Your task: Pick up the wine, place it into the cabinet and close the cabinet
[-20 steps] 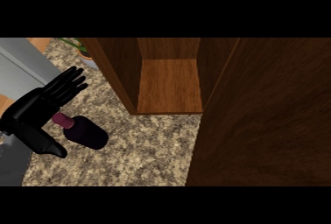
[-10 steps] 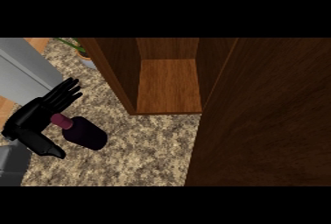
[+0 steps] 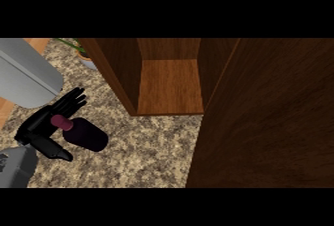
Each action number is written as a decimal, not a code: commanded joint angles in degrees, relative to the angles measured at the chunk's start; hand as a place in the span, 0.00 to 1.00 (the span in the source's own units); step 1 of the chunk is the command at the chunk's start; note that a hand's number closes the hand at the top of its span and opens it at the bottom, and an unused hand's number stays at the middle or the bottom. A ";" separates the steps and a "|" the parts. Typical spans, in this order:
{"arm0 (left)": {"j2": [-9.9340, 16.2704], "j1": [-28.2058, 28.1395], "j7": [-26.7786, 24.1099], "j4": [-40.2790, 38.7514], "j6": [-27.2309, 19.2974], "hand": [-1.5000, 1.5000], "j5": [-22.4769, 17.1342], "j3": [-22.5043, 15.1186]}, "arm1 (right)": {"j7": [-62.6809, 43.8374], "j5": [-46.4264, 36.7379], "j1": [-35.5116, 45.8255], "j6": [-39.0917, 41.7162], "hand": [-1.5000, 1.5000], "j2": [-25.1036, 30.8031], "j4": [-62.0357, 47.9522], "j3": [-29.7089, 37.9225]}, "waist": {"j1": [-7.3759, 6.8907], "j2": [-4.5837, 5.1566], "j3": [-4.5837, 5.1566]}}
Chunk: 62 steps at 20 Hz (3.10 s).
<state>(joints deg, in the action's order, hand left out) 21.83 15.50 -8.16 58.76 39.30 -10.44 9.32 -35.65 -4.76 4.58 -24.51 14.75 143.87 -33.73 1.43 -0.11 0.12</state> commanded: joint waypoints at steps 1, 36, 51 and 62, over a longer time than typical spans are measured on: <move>0.58 2.19 -5.13 -6.88 -0.34 0.00 3.87 0.08 | -3.77 -8.47 -3.45 -1.39 0.00 1.30 11.52 -5.41 | 0.52 -0.07 0.04; -4.09 11.67 -25.79 -37.78 2.32 1.00 11.51 -2.15 | 0.51 -4.82 -3.94 -4.53 0.00 8.58 10.97 -4.61 | 0.52 0.13 0.07; -8.00 3.39 -37.37 -29.46 -13.32 1.00 9.83 -0.48 | 3.36 -1.68 -4.66 -6.69 0.00 10.00 9.39 -2.89 | -0.93 -0.52 -0.05; -18.93 -9.55 -34.27 -7.60 -17.82 1.00 6.66 -5.19 | 7.41 -2.61 -9.23 -7.47 0.00 12.16 9.97 -4.05 | -1.39 -0.44 -0.19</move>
<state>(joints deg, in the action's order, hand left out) 5.98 11.12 -42.65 43.89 21.05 -3.44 6.53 -26.28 -4.23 -0.06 -32.01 25.22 143.67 -36.81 0.12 -0.67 -0.11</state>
